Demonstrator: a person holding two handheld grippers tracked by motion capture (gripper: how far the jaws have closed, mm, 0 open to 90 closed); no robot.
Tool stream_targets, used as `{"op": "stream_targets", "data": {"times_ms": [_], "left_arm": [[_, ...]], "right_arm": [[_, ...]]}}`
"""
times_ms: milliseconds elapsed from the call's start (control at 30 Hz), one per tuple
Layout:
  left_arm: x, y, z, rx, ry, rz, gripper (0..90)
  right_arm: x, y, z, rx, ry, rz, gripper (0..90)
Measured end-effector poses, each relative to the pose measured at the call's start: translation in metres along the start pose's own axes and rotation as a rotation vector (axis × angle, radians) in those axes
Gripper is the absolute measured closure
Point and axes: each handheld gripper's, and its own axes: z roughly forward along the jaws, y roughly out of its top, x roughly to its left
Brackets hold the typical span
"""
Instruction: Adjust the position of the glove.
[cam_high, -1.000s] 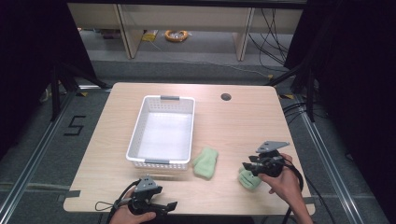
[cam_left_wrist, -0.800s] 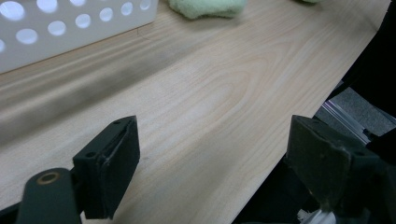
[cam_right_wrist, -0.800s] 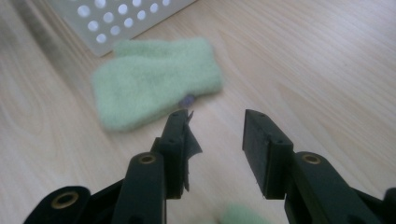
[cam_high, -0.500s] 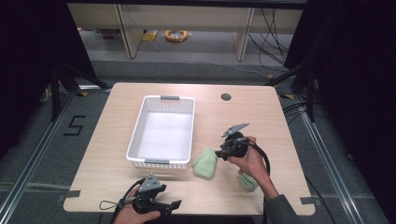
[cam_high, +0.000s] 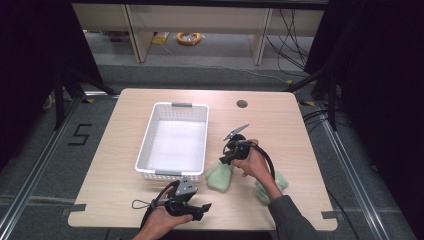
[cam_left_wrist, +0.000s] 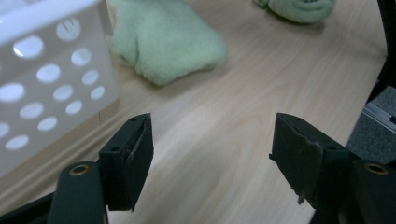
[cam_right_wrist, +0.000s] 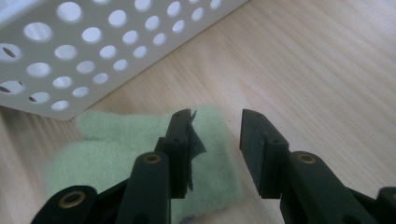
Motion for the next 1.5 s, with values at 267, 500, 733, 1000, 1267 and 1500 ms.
{"op": "stream_targets", "data": {"times_ms": [267,500,733,1000,1267,1500], "left_arm": [[0.000,0.011,0.011,0.001,0.004,-0.022,31.6],[0.005,0.012,0.016,0.014,0.027,-0.029,32.4],[0.006,0.013,0.019,0.018,0.029,-0.033,35.4],[0.007,0.013,0.015,0.012,0.023,-0.028,34.4],[0.000,0.012,0.013,0.006,0.000,-0.030,33.6],[-0.010,0.008,0.006,-0.002,-0.031,-0.032,33.5]], "right_arm": [[-0.007,-0.002,0.011,0.017,0.030,0.024,69.1],[-0.007,-0.008,0.012,0.003,0.062,0.086,85.6],[0.002,-0.018,-0.002,-0.049,0.078,0.115,87.4],[0.028,-0.026,-0.050,-0.202,0.158,0.073,87.6],[0.053,-0.033,-0.080,-0.257,0.183,0.039,87.5],[0.068,-0.056,-0.096,-0.298,0.170,0.051,87.5]]}}
